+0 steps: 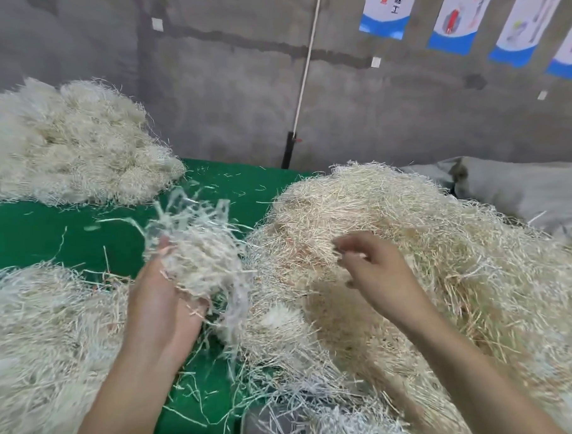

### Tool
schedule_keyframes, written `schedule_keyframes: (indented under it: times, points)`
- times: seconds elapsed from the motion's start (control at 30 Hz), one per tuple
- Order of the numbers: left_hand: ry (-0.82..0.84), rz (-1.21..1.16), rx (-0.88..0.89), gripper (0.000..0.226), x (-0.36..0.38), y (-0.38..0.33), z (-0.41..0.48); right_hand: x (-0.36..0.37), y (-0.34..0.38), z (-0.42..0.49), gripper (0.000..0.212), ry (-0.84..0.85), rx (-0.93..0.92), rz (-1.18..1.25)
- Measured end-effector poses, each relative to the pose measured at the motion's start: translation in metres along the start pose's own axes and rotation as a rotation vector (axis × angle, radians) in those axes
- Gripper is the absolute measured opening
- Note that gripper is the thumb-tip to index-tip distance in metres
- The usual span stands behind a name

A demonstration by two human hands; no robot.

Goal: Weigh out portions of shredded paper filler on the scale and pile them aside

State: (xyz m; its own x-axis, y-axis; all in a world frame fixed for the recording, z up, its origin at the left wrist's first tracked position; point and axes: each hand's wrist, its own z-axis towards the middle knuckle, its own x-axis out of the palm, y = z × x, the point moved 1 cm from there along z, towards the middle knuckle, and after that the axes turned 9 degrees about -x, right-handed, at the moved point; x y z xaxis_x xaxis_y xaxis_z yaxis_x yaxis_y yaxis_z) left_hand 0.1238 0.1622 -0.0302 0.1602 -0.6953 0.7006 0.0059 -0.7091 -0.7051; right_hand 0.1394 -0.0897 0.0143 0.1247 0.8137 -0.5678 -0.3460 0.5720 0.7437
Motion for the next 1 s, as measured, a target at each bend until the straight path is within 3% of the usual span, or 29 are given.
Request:
schedule_keyframes:
  times: [0.03,0.1,0.17,0.27,0.3,0.37,0.47,0.53,0.6,0.7,0.77,0.87,1.0]
  points:
    - [0.039,0.037,0.005,0.04,0.008,0.006,-0.007,0.001,0.012,-0.002,0.025,-0.008,-0.047,0.062]
    - [0.088,0.107,-0.023,0.046,0.018,0.018,-0.019,0.007,0.037,-0.009,0.049,0.112,-0.083,0.143]
    - [0.252,0.123,-0.044,0.038,0.026,0.023,-0.028,0.015,0.05,-0.015,0.073,0.266,-0.132,0.088]
    - [0.358,0.065,-0.07,0.017,0.032,0.027,-0.038,0.027,0.057,-0.019,0.085,0.435,-0.223,0.048]
    - [0.387,0.028,-0.1,0.014,0.032,0.027,-0.04,0.028,0.057,-0.02,0.083,0.467,-0.237,0.035]
    - [0.514,-0.02,-0.193,0.037,0.034,0.024,-0.041,0.025,0.057,-0.02,0.058,0.451,-0.296,-0.01]
    - [0.588,0.144,-0.251,0.05,0.04,0.012,-0.045,0.009,0.049,-0.021,0.038,0.339,-0.281,0.037]
    - [0.495,0.478,-0.164,0.056,0.037,0.007,-0.047,-0.006,0.044,-0.026,0.037,0.261,-0.227,0.026]
    - [0.327,0.841,0.038,0.041,0.037,0.002,-0.053,-0.024,0.043,-0.032,0.046,0.184,-0.185,-0.077]
    - [0.238,0.936,0.304,0.041,0.041,-0.005,-0.067,-0.044,0.053,-0.048,0.065,0.236,-0.15,-0.274]
    - [0.278,0.983,0.413,0.059,0.046,-0.003,-0.081,-0.049,0.065,-0.059,0.065,0.34,-0.175,-0.33]
    - [0.393,1.271,0.527,0.09,0.056,0.004,-0.103,-0.046,0.079,-0.072,0.06,0.453,-0.269,-0.367]
    - [0.347,1.341,0.549,0.076,0.059,0.009,-0.119,-0.045,0.092,-0.08,0.052,0.366,-0.354,-0.183]
